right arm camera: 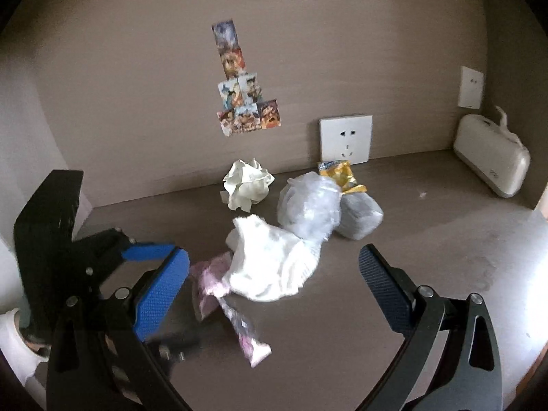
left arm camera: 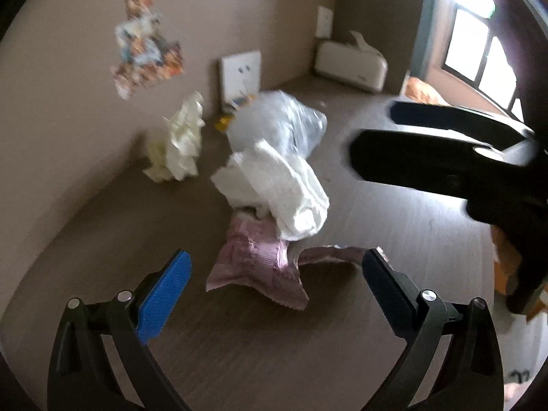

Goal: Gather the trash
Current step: 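Move both open tools back toward the trash pile on the desk, then grasp the pink-purple wrapper with the left tool while the right tool grasps a white tissue, then carry the wrapper and white tissue with both tools over the white bin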

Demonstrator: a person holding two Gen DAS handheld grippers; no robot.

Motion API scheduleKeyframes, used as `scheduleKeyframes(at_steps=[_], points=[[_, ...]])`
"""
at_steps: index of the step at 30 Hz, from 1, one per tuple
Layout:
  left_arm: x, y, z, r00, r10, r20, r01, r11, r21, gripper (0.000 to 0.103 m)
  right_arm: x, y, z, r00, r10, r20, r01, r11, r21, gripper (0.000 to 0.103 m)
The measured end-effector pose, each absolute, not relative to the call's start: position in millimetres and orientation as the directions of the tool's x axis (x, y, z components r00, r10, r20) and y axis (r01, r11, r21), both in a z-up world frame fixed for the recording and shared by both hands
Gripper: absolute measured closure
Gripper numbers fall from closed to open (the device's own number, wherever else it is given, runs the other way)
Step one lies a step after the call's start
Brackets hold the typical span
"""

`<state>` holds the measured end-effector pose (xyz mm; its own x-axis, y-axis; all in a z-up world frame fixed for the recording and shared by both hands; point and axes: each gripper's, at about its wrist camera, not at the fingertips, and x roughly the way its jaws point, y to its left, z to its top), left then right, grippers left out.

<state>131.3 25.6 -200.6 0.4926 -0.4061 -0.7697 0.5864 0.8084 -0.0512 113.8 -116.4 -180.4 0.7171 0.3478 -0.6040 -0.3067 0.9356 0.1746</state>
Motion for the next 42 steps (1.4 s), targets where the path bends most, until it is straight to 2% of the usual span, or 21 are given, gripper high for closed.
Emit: scheduleKeyframes(at_steps=[5, 8, 9, 10, 12, 13, 14, 15, 16, 17, 18, 20, 24, 26, 33, 38, 42], points=[[146.4, 25.9, -211.8, 0.438, -0.432, -0.788, 0.622, 0.779, -0.081, 0.005, 136.8, -101.7, -193.9, 0.685, 0.356, -0.636, -0.307, 0.932, 0.191, 0.011], [154.6, 28.6, -218.4, 0.402, -0.446, -0.8, 0.621, 0.775, -0.12, 0.008, 145.6, -94.0, -202.4, 0.658, 0.362, -0.661, -0.314, 0.929, 0.196, 0.022], [156.2, 29.9, -219.1, 0.398, -0.462, -0.793, 0.625, 0.769, -0.134, 0.009, 147.4, -91.3, -205.1, 0.649, 0.364, -0.668, -0.319, 0.927, 0.196, 0.031], [157.0, 30.5, -218.6, 0.394, -0.471, -0.79, 0.628, 0.765, -0.143, 0.014, 150.3, -88.4, -209.1, 0.637, 0.362, -0.68, -0.32, 0.927, 0.194, 0.036], [159.6, 28.8, -216.2, 0.393, -0.475, -0.787, 0.635, 0.76, -0.142, 0.029, 153.7, -85.0, -215.1, 0.618, 0.36, -0.699, -0.32, 0.927, 0.195, 0.059], [162.6, 28.4, -216.5, 0.394, -0.474, -0.787, 0.631, 0.762, -0.143, 0.044, 155.2, -83.7, -217.9, 0.61, 0.356, -0.708, -0.319, 0.928, 0.192, 0.066], [164.5, 28.7, -216.0, 0.388, -0.48, -0.787, 0.63, 0.761, -0.154, 0.057, 156.4, -82.6, -221.1, 0.609, 0.338, -0.717, -0.309, 0.934, 0.178, 0.083], [166.6, 28.9, -215.6, 0.379, -0.487, -0.787, 0.627, 0.761, -0.169, 0.063, 156.6, -83.0, -222.6, 0.607, 0.34, -0.719, -0.307, 0.934, 0.182, 0.093], [169.6, 29.3, -215.3, 0.362, -0.497, -0.789, 0.622, 0.759, -0.193, 0.066, 156.8, -83.9, -222.9, 0.606, 0.344, -0.718, -0.306, 0.933, 0.189, 0.095], [170.5, 29.4, -215.0, 0.357, -0.502, -0.788, 0.62, 0.758, -0.202, 0.077, 155.5, -85.2, -221.2, 0.613, 0.34, -0.713, -0.299, 0.935, 0.189, 0.096], [169.9, 29.8, -214.5, 0.365, -0.501, -0.785, 0.611, 0.765, -0.205, 0.079, 153.7, -86.7, -218.0, 0.622, 0.341, -0.705, -0.297, 0.936, 0.191, 0.097], [165.7, 30.3, -211.2, 0.388, -0.495, -0.777, 0.603, 0.774, -0.191, 0.091, 146.8, -90.5, -206.5, 0.643, 0.353, -0.679, -0.302, 0.932, 0.198, 0.097], [153.2, 35.0, -190.5, 0.43, -0.489, -0.759, 0.585, 0.791, -0.178, 0.091, 130.0, -96.9, -180.5, 0.674, 0.364, -0.642, -0.316, 0.929, 0.195, 0.097], [147.6, 37.3, -182.8, 0.469, -0.446, -0.762, 0.569, 0.813, -0.125, 0.091, 120.0, -105.1, -165.3, 0.699, 0.361, -0.617, -0.306, 0.931, 0.199, 0.097], [128.2, 44.6, -150.0, 0.504, -0.446, -0.74, 0.545, 0.829, -0.128, 0.091, 88.6, -136.9, -119.5, 0.757, 0.349, -0.552, -0.281, 0.937, 0.208, 0.097], [104.8, 33.5, -130.9, 0.53, -0.423, -0.735, 0.56, 0.825, -0.071, 0.091, 55.5, -165.8, -90.9, 0.82, 0.287, -0.494, -0.227, 0.957, 0.179, 0.097], [89.4, 21.4, -124.3, 0.518, -0.433, -0.738, 0.576, 0.814, -0.074, 0.091, 23.2, -199.4, -64.3, 0.868, 0.215, -0.448, -0.165, 0.975, 0.148, 0.097]])
